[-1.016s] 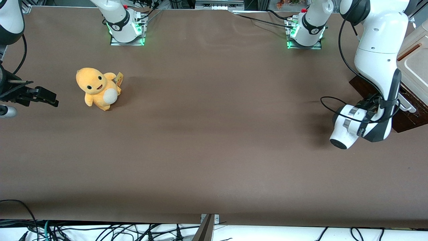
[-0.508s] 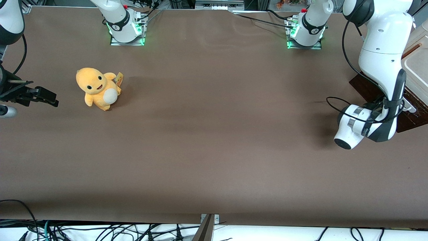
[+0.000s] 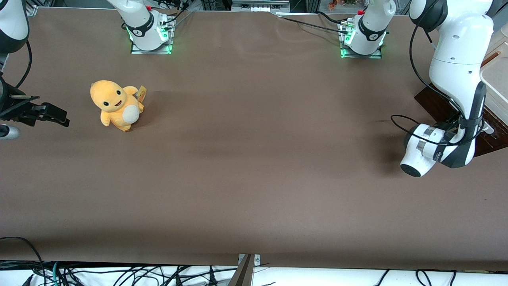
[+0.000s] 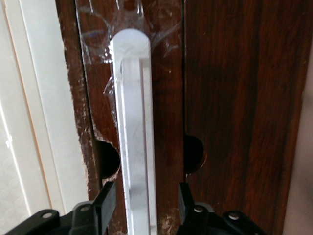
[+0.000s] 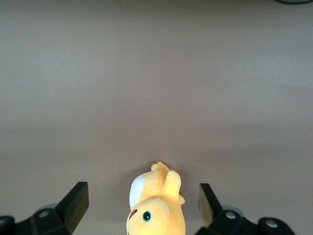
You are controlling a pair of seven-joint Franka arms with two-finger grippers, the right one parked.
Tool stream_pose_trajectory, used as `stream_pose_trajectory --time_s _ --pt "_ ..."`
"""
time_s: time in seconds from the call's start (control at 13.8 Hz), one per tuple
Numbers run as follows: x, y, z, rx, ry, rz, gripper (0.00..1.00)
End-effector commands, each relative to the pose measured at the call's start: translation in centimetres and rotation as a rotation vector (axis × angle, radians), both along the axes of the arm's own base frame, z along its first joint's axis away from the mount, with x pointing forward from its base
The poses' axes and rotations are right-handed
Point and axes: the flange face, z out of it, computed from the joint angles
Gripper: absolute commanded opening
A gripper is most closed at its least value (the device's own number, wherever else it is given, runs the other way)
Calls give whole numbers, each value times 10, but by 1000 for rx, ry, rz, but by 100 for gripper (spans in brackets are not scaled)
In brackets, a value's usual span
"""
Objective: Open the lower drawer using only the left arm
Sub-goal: 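Close the left gripper around the white bar handle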
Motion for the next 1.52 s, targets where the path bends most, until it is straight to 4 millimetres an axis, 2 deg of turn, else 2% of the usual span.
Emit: stream_pose_trajectory --time_s 0.0,0.15,0.8,0.94,1.09,1.45 --pt "3 5 -1 10 -3 -42 54" --pt "2 4 -2 9 -1 -43 49" --pt "6 8 2 39 4 -75 47" --pt "6 8 1 38 4 -76 41" --pt "5 8 2 38 5 -74 27" --pt "6 6 4 35 -1 -69 19"
